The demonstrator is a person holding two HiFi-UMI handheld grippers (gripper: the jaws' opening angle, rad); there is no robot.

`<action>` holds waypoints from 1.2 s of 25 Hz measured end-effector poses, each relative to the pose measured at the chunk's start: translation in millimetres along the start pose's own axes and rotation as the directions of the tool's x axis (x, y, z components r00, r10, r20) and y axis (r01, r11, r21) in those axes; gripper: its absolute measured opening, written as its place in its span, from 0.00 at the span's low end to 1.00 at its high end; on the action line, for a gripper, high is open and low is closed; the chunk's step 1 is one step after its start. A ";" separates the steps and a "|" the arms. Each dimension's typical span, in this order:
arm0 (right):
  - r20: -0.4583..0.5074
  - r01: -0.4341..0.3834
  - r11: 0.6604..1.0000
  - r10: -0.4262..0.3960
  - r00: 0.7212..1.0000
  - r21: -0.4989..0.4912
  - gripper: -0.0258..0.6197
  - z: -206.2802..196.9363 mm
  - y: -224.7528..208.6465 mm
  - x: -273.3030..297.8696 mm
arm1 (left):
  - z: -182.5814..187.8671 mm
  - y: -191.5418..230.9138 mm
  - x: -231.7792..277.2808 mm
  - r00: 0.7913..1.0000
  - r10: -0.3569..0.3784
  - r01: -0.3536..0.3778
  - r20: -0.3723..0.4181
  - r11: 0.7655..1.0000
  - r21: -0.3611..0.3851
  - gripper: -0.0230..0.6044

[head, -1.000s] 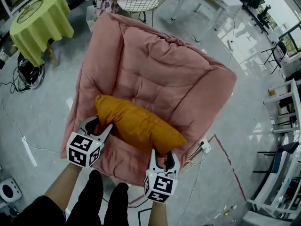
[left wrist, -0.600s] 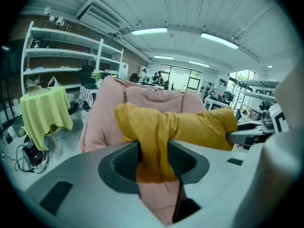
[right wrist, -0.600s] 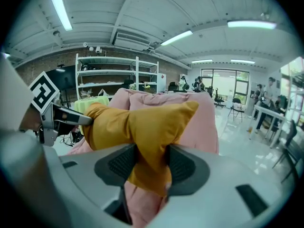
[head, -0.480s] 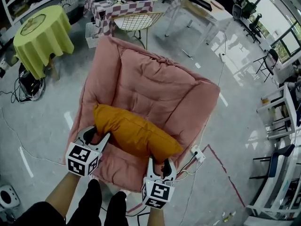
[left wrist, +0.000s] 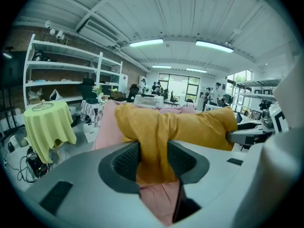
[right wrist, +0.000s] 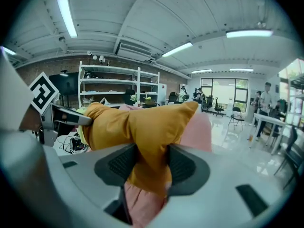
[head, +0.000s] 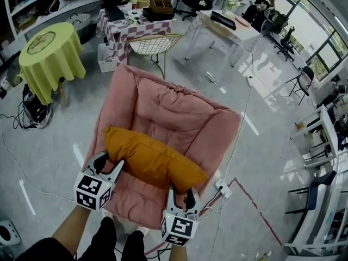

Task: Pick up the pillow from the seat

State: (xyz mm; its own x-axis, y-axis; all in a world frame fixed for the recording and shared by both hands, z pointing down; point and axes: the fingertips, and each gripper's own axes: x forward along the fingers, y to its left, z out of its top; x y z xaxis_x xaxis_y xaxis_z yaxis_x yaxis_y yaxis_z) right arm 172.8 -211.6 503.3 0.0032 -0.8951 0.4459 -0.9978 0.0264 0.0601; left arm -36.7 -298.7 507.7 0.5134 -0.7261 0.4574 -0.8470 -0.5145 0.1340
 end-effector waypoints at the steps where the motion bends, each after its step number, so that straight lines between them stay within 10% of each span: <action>1: 0.008 0.000 1.000 0.000 1.000 0.000 0.37 4.9 0.5 -2.3 | 5.2 0.0 -3.4 1.000 0.002 -0.002 0.010 1.000 0.003 0.33; 30: 0.173 0.012 0.999 -0.005 0.985 -0.040 0.37 118.4 6.4 -100.0 | 115.1 -28.5 -112.4 0.982 0.022 -0.033 0.187 0.998 0.056 0.33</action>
State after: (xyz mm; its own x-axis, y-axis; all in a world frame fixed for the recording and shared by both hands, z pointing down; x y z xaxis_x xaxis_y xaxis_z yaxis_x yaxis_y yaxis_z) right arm 158.4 -174.7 353.3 -0.0029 -0.9587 0.2845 -0.9943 0.0330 0.1009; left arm -54.4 -255.0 351.4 0.5112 -0.8098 0.2878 -0.8545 -0.5149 0.0689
